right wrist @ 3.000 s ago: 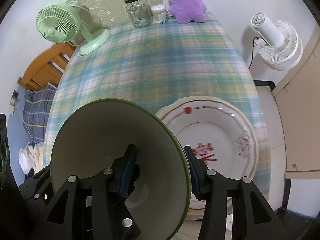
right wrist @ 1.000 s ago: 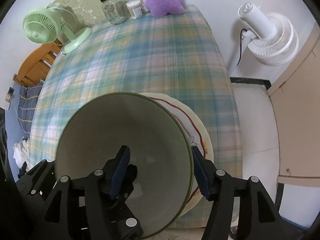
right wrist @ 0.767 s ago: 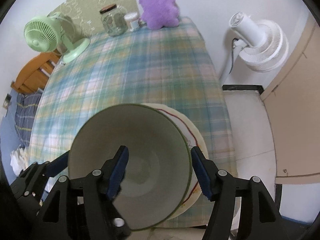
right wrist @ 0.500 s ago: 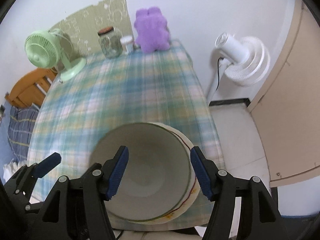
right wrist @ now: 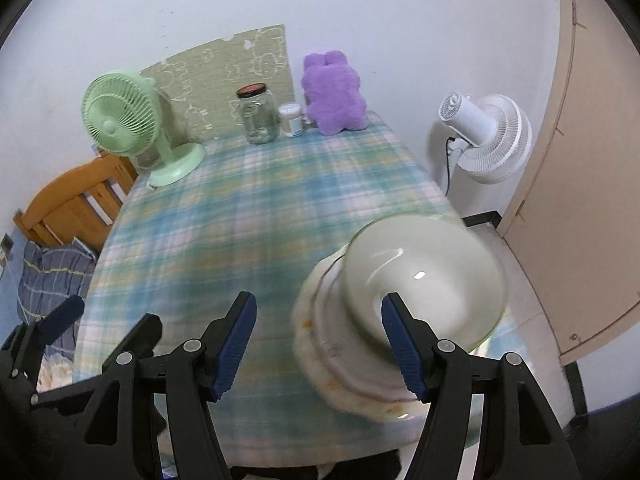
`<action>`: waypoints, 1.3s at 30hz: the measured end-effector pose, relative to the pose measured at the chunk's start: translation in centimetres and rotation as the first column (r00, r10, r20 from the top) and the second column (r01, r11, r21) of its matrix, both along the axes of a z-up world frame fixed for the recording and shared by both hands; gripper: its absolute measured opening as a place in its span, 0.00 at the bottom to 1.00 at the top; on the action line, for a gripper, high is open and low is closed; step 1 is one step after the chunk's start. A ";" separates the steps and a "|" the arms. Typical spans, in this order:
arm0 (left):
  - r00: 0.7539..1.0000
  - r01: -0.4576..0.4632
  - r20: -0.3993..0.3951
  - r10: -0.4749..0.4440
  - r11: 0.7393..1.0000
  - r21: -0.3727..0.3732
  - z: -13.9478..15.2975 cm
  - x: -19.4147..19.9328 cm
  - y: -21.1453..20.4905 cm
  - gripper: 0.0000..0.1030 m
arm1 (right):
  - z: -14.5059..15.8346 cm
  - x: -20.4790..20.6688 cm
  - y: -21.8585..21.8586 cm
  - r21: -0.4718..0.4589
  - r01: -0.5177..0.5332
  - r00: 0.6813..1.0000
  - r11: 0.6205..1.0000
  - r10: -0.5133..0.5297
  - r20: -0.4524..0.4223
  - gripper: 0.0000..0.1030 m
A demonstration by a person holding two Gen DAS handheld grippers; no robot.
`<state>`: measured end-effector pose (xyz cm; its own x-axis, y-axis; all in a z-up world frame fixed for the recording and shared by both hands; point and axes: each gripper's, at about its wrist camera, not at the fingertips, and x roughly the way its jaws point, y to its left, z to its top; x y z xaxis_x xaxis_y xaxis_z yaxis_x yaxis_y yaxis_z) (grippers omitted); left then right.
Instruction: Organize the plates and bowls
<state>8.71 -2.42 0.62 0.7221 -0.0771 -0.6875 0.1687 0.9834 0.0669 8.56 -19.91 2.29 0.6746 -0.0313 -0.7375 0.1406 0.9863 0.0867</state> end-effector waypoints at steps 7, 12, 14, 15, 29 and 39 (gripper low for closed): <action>0.995 -0.093 0.021 0.094 0.994 -0.063 -2.7 -2.6 4.2 0.90 | -2.5 -2.4 3.8 -0.082 -0.060 0.993 0.995 0.068 0.097 0.66; 0.989 -0.120 0.081 0.126 0.990 -0.076 -3.6 -5.4 5.3 0.90 | -3.8 -4.3 4.6 -0.098 -0.062 0.986 0.993 0.076 0.149 0.73; 0.988 -0.125 0.078 0.132 0.988 -0.089 -3.8 -6.1 5.7 0.90 | -4.4 -5.3 4.9 -0.085 -0.056 0.985 0.995 0.069 0.158 0.73; 0.987 -0.126 0.084 0.134 0.988 -0.091 -3.9 -6.5 5.8 0.90 | -4.5 -5.7 5.1 -0.087 -0.058 0.984 0.995 0.071 0.162 0.73; 0.983 -0.136 0.112 0.148 0.985 -0.105 -3.9 -9.1 6.7 0.92 | -5.0 -9.1 7.0 -0.133 -0.076 0.966 0.988 0.106 0.238 0.77; 0.985 -0.102 0.127 0.114 0.990 -0.099 -3.5 -9.8 6.0 0.93 | -5.0 -10.1 6.2 -0.126 -0.049 0.969 0.991 0.078 0.236 0.77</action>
